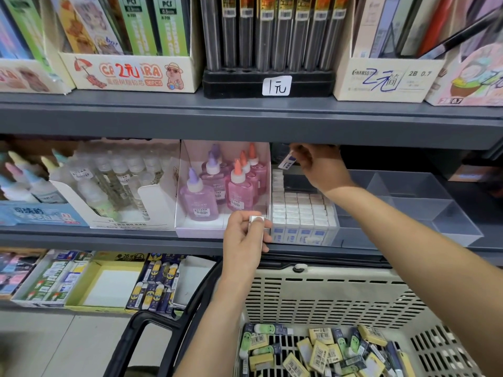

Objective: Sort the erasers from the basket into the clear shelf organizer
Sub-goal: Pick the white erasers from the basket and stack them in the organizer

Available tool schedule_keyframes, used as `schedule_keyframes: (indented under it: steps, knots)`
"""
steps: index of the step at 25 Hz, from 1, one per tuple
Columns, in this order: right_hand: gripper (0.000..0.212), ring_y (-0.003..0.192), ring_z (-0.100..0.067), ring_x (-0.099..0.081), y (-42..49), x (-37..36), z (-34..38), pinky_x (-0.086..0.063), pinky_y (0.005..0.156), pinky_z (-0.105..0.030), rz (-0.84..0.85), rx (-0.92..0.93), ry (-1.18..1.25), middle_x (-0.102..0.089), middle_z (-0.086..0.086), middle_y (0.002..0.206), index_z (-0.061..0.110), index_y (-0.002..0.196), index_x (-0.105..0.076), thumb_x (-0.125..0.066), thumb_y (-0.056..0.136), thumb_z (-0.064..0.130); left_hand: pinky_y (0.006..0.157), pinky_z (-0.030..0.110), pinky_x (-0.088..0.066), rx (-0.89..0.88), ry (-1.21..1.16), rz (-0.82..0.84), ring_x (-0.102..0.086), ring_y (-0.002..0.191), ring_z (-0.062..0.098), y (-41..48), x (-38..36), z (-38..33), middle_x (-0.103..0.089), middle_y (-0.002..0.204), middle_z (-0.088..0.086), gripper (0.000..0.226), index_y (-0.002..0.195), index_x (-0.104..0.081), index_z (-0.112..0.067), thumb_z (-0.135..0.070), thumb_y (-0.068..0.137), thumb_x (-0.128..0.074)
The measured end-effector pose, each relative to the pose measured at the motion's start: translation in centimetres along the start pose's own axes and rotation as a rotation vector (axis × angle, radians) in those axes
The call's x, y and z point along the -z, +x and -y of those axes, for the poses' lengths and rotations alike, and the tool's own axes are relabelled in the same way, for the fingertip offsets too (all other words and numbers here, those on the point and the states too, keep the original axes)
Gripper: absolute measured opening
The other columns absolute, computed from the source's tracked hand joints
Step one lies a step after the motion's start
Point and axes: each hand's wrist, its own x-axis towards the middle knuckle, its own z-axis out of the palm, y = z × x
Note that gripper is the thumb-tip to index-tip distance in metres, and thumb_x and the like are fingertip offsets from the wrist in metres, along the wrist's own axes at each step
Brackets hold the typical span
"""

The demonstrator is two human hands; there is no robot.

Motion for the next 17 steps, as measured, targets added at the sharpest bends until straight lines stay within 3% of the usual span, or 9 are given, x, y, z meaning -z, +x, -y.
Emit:
schedule_keyframes:
  steps: [10, 17]
  knots:
    - [0.017, 0.090, -0.031, -0.062, 0.3, -0.9, 0.8, -0.048, 0.075, -0.032, 0.101, 0.089, -0.060, -0.067, -0.012, 0.103, 0.009, 0.103, -0.061, -0.048, 0.094, 0.017, 0.048, 0.015, -0.046, 0.027, 0.005, 0.009, -0.055, 0.052, 0.000, 0.1, -0.2, 0.0, -0.067, 0.067, -0.009, 0.011, 0.089, -0.054, -0.013, -0.005, 0.091, -0.047]
    - [0.027, 0.106, -0.029, -0.059, 0.9, -2.8, -0.1, -0.042, 0.088, -0.028, 0.226, -0.071, 0.002, -0.063, -0.012, 0.120, 0.013, 0.118, -0.061, -0.045, 0.096, 0.014, 0.050, 0.014, -0.047, 0.044, 0.011, 0.012, -0.055, 0.054, -0.002, 0.0, -0.1, 0.0, -0.067, 0.071, -0.007, 0.011, 0.087, -0.055, -0.014, -0.007, 0.091, -0.048]
